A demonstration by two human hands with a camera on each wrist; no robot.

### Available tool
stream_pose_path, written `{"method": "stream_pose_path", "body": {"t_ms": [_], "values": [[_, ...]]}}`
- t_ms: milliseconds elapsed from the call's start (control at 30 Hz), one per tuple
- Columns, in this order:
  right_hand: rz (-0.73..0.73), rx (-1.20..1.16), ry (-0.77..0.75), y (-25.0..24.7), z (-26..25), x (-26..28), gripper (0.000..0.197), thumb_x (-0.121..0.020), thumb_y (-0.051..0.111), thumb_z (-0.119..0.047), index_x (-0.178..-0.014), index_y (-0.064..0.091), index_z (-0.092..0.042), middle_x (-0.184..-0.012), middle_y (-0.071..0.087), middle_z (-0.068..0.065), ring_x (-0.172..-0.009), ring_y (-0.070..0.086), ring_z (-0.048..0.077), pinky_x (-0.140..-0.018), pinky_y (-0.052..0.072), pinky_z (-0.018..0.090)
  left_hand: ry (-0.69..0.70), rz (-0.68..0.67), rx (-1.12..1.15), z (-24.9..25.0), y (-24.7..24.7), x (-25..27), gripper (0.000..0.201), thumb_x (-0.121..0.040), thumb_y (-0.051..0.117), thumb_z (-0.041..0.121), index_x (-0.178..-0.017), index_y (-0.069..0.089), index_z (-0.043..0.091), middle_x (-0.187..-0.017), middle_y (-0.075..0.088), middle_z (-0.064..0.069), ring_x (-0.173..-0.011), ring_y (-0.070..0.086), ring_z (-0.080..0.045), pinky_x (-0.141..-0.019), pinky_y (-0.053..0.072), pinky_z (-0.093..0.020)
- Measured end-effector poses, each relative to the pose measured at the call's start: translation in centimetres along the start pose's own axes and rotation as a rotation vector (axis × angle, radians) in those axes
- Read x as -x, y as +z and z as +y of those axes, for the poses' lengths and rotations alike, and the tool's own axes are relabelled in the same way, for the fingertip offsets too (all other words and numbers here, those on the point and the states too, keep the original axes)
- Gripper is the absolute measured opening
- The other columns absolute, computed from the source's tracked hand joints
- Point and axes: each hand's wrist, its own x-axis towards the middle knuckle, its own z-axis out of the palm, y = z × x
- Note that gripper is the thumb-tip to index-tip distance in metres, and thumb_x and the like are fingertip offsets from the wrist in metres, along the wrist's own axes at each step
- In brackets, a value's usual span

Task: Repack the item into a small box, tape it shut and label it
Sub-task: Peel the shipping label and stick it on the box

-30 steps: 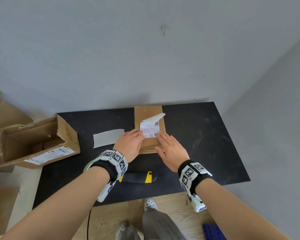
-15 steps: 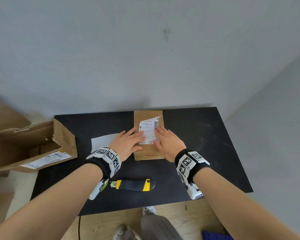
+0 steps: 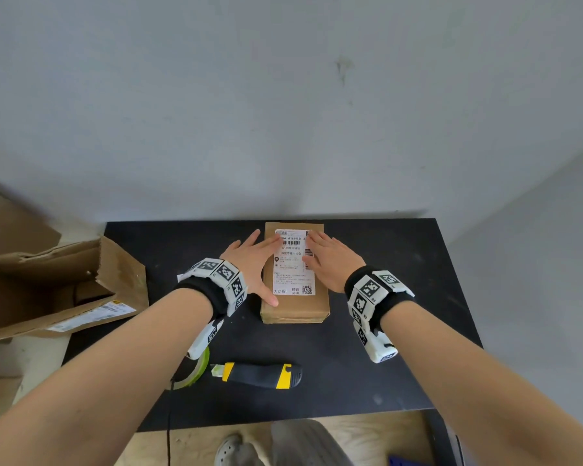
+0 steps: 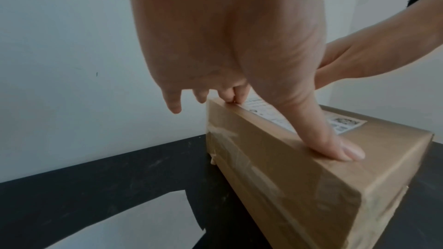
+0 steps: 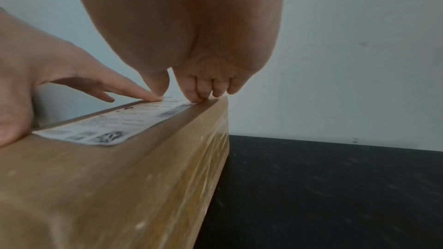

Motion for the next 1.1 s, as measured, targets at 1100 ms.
{"method": "stream_pose_path", "body": {"t_ms": [1100], "values": [[-0.077, 0.087, -0.199, 1.5, -3.9, -0.1, 0.055, -0.102, 0.025, -0.019, -0.151, 0.001, -0.013, -0.159, -0.002, 0.002, -0.147, -0.001, 0.021, -0.118, 0.005, 0.031, -0.121, 0.179, 0.188, 0.2, 2.6, 2.7, 0.110, -0.070, 0.071, 0.057, -0.151, 0.007, 0.021, -0.159, 0.003, 0.009, -0.146, 0.006, -0.015, -0.117, 0.016, -0.040]]}}
